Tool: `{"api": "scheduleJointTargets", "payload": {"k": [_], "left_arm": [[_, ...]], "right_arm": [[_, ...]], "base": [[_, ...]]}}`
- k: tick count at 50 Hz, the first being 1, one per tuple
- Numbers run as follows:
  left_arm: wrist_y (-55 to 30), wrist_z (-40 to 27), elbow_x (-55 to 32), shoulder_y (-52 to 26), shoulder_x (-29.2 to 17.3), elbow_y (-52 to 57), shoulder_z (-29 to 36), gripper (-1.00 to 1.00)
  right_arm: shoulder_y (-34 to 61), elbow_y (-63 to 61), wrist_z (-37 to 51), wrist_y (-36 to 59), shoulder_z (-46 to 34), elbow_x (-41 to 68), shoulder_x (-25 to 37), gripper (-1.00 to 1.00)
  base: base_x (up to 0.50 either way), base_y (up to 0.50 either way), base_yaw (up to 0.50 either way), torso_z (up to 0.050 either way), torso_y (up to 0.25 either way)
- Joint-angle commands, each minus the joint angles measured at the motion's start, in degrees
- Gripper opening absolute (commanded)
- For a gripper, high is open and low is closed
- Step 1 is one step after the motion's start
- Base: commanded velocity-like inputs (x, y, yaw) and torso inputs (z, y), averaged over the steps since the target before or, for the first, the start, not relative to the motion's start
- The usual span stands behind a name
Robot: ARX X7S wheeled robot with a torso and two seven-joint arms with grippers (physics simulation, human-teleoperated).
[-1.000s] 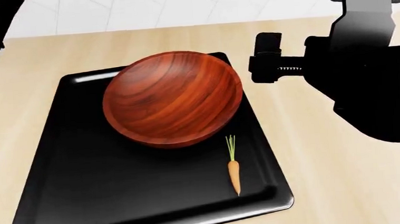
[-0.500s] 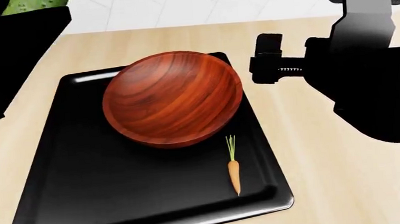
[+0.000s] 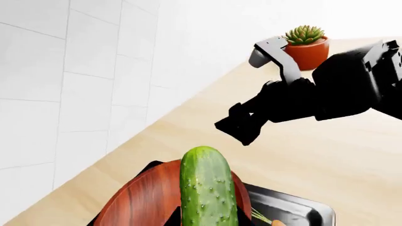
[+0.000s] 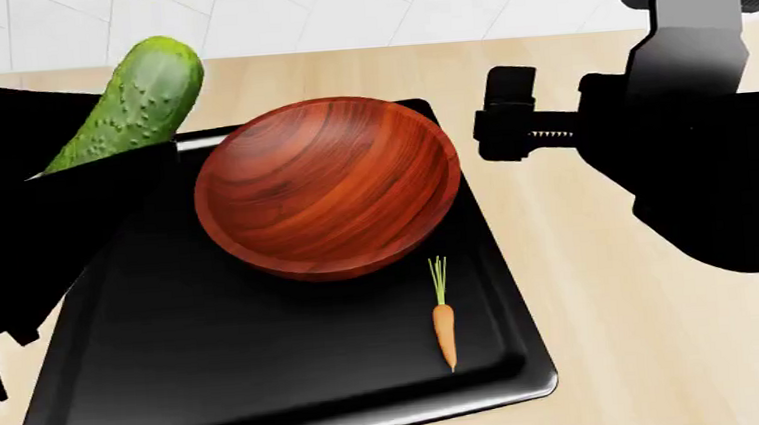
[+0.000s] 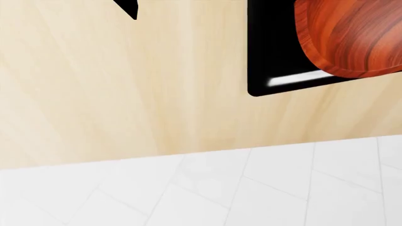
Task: Place the two vegetables and bowl onto the tray for setting up a vegetable dip station.
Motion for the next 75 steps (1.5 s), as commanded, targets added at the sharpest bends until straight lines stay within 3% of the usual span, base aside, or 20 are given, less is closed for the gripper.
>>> {"api": "scheduleJointTargets", "payload": {"k": [1,29,75], "left_arm": [[2.47,3.12,3.17,4.58,-2.45,3.4,2.18,-1.0],[7.63,-3.78,12.03,16.3,1.21,2.57,9.89,-1.0],[0.78,5.93,11.51,15.1,-7.63,4.8,7.99,-1.0]], "right_arm": [[-0.03,0.12,-0.12,-0.14,-0.23,-0.02,0.02,1.0],[0.37,-0.15,-0.05,-0.4,-0.48,0.17,0.43,1.0],[-0.71,0.78,-1.18,-1.05,-1.7,-0.79,0.27,1.0]], "base": [[0.0,0.0,0.0,0.0,0.0],[0.0,0.0,0.0,0.0,0.0],[0.0,0.0,0.0,0.0,0.0]]}}
